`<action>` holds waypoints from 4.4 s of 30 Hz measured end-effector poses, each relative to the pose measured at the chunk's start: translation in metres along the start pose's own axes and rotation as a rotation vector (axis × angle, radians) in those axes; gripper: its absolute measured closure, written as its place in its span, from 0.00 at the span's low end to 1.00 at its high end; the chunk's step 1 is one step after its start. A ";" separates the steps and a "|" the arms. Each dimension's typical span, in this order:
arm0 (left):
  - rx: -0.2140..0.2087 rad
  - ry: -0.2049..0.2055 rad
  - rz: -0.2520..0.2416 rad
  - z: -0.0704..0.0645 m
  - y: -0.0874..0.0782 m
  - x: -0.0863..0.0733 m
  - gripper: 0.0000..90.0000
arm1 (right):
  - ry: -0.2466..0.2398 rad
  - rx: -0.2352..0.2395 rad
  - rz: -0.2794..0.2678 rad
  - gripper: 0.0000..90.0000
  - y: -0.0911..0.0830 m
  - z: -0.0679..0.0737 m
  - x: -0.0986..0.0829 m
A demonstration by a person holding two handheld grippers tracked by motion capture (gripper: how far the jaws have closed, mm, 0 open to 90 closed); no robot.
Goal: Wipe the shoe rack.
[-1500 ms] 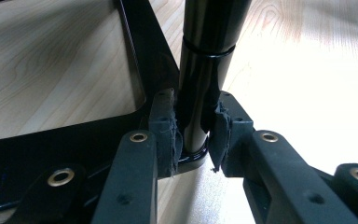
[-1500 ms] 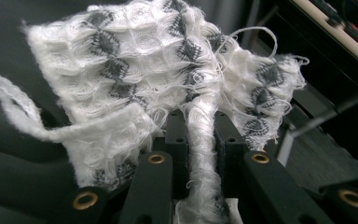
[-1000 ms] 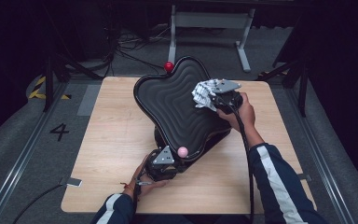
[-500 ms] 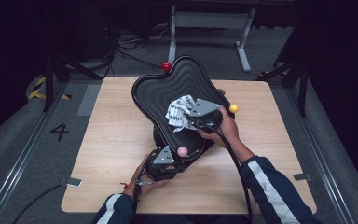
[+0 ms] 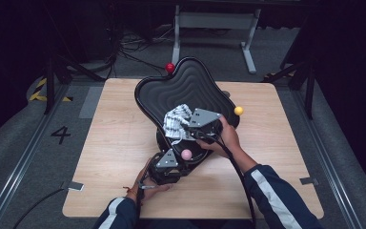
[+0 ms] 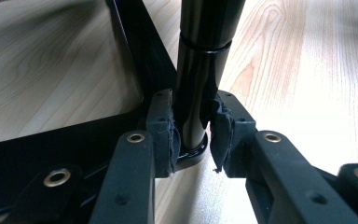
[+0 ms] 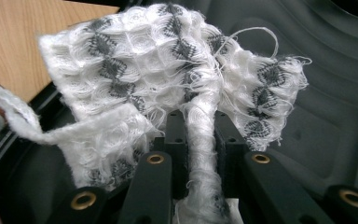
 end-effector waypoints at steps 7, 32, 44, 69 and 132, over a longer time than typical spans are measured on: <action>-0.001 -0.007 0.007 0.000 0.000 0.000 0.79 | 0.108 -0.062 0.034 0.88 -0.001 -0.041 -0.023; 0.001 -0.006 0.018 0.000 0.002 -0.001 0.81 | 0.234 -0.281 0.203 0.88 -0.015 -0.120 -0.094; 0.001 -0.004 0.023 -0.001 0.002 -0.002 0.81 | 0.208 -0.182 0.136 0.88 -0.013 -0.092 -0.078; 0.009 0.005 0.025 0.000 0.002 -0.002 0.81 | 0.036 0.075 0.013 0.88 -0.015 0.020 -0.017; 0.006 0.008 0.029 0.000 0.003 -0.002 0.80 | 0.162 -0.030 0.045 0.87 -0.027 -0.027 -0.068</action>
Point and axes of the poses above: each handheld gripper's, and its own axes: y roughly forward along the jaws, x roughly out of its top, z roughly to its left, the point moved 10 cm from there along y, roughly forward along the jaws, and after that the axes turned 3 degrees about -y, right-handed, at the moved point
